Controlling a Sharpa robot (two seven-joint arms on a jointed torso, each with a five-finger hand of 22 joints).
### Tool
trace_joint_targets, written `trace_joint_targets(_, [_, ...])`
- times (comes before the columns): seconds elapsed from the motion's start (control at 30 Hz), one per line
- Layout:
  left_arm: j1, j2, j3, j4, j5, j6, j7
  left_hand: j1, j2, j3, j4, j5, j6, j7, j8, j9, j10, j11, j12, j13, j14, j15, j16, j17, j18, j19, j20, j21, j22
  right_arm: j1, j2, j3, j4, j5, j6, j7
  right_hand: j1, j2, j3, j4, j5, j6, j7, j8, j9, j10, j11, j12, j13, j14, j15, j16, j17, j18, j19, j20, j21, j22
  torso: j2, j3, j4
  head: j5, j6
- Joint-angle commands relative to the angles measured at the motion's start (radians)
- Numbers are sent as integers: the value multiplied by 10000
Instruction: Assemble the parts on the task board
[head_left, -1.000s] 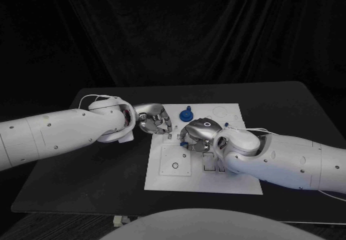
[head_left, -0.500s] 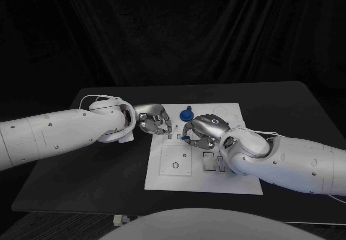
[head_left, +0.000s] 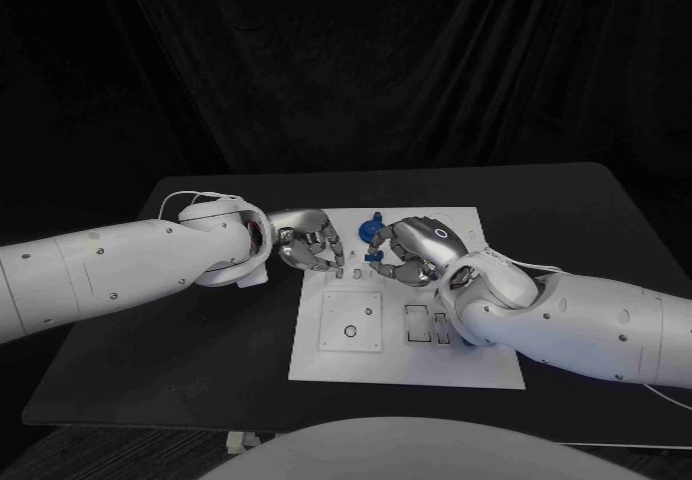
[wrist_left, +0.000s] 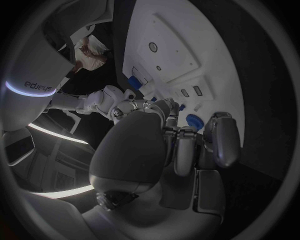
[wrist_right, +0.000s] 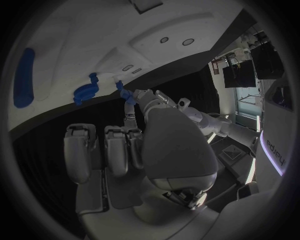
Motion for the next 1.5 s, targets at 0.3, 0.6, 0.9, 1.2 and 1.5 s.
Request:
trace_joint_targets(0.3, [-22, 35, 8, 13, 85, 69, -12, 46, 32, -10, 43, 26, -82, 39, 69, -29, 520, 50, -26, 1975, 1058, 50, 26, 2635, 23, -77, -31, -31, 1799, -133, 490, 4, -624, 1177, 134, 248, -79, 23, 19, -127, -628, 147, -285, 37, 384, 1057, -24, 26, 2631, 1050, -35, 26, 2634, 86, 702, -40, -102, 2411, 9, 0, 13, -5, 2])
trace_joint_targets(0.6, [-25, 40, 8, 16, 85, 119, -66, 46, 32, -10, 43, 26, -82, 39, 69, -29, 520, 50, -26, 1975, 1058, 50, 26, 2635, 23, -77, -31, -31, 1799, -163, 700, 5, -920, 1548, 448, 430, -41, 36, 60, -169, -913, 107, -232, -97, 300, 1057, 29, 26, 2631, 1050, 11, 26, 2634, 101, 669, -6, -156, 2391, 11, 3, 18, -1, 2])
trace_joint_targets(0.9, [-30, 54, 8, 16, 85, 177, -96, 63, 26, -12, 34, 20, -80, 40, 76, -34, 519, 50, -27, 1974, 1058, 50, 26, 2635, 22, -77, -30, -26, 1800, -199, 799, 5, -1124, 1616, 893, 435, 65, 68, 125, -244, -954, 112, -191, -183, 244, 1057, 64, 26, 2631, 1050, 42, 26, 2634, 140, 584, 21, -288, 2339, 8, 1, 14, 14, 2])
trace_joint_targets(1.2, [-34, 71, 8, 12, 85, 205, -101, 63, 26, -12, 34, 20, -80, 40, 76, -34, 519, 50, -27, 1974, 1058, 50, 26, 2635, 22, -77, -30, -26, 1800, -244, 833, 5, -1224, 1624, 1222, 355, 108, 82, 164, -285, -894, 113, -152, -261, 194, 1057, 102, 26, 2631, 1050, 78, 26, 2634, 170, 515, 52, -396, 2298, 11, 4, 11, 39, 2])
trace_joint_targets(1.5, [-53, 66, 8, 4, 85, 254, -121, 68, 37, -10, 37, 20, -78, 43, 83, -39, 513, 52, -34, 1968, 1058, 51, 26, 2635, 24, -83, -30, -37, 1797, -252, 773, 5, -1213, 1625, 1281, 252, 123, 101, 184, -302, -841, 151, -145, -277, 180, 1057, 112, 26, 2631, 1050, 90, 26, 2634, 187, 476, 67, -457, 2274, 12, 5, 16, 33, 2])
